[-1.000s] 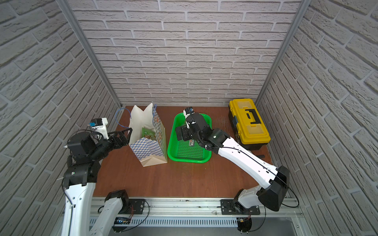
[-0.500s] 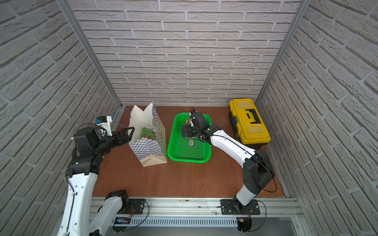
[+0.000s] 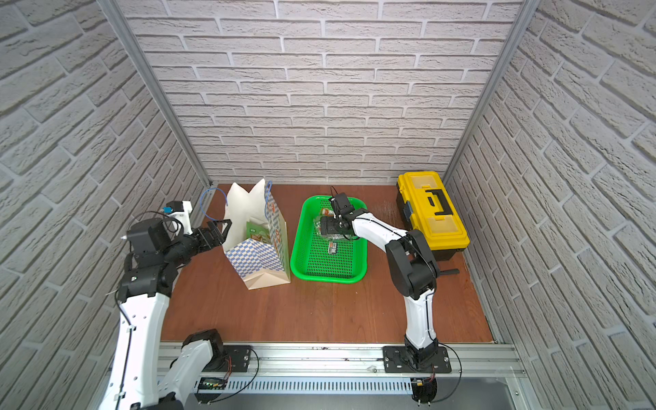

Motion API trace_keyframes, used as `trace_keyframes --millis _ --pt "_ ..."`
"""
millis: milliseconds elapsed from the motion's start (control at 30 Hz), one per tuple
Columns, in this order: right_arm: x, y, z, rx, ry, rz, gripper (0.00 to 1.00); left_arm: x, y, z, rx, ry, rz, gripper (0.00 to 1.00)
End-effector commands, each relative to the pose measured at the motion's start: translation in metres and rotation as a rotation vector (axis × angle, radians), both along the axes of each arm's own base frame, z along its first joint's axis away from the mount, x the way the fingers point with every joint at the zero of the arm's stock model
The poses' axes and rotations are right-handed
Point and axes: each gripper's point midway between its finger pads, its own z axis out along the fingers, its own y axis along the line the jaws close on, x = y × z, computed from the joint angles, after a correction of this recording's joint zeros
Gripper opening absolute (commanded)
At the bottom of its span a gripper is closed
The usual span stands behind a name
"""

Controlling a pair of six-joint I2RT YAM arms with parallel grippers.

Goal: Place the condiment packets inside the bag
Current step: Pick up the condiment packet from the storage box.

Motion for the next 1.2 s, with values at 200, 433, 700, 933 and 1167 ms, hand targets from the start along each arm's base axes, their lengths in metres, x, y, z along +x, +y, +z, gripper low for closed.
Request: trace_keyframes --millis 200,433,700,933,1167 --pt "-0.009 0.035 -0.024 0.153 0.089 0.099 0.89 0.005 0.000 0.005 -0.006 -0.034 -0.015 0.98" --pt "-0.035 0.058 0.003 0.267 0.065 0.182 0.82 0.006 -0.001 0.004 -0.018 -0.028 -0.023 0.98" --pt "-0.049 0.039 0.026 0.234 0.013 0.140 0.76 0.005 -0.002 0.005 -0.016 -0.030 -0.024 0.98" --pt "-0.056 0.016 0.013 0.026 0.029 0.107 0.71 0.006 -0.002 0.003 -0.015 -0.024 -0.023 0.98" --pt "-0.057 0.003 -0.003 -0.063 0.063 0.077 0.62 0.006 -0.002 0.003 -0.015 -0.024 -0.024 0.98"
